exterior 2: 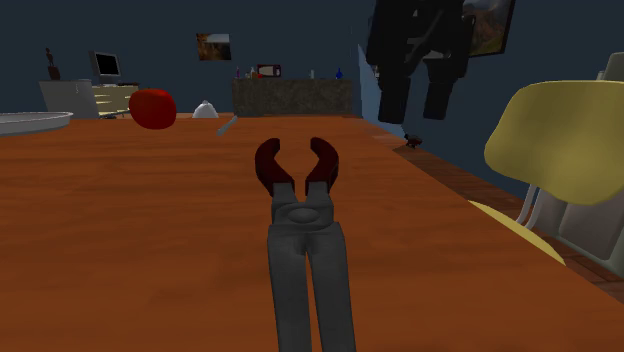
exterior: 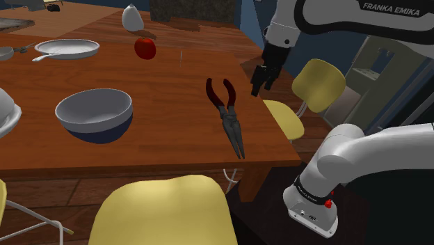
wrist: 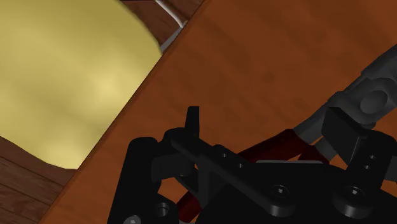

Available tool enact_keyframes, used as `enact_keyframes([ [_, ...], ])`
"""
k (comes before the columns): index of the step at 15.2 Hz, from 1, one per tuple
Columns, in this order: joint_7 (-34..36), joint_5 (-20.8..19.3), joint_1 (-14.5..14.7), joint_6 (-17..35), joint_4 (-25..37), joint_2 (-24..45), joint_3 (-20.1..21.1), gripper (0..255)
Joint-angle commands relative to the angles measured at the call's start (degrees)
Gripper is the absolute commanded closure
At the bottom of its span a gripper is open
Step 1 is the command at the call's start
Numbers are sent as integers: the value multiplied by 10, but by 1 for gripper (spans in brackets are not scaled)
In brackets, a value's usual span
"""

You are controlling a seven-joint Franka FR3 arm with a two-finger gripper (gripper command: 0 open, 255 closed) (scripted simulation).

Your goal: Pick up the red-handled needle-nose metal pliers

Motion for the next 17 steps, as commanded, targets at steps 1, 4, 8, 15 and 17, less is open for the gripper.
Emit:
enact_keyframes([
  [1, 0, 0, 0, 0, 0, 0, 0, 0],
  [4, 122, 35, -16, 15, 4, 17, 63, 0],
  [8, 283, 71, -43, 39, 32, 64, 145, 0],
  [15, 385, 89, -64, 86, 30, 105, 203, 0],
  [17, 384, 92, -63, 101, 15, 106, 206, 0],
])
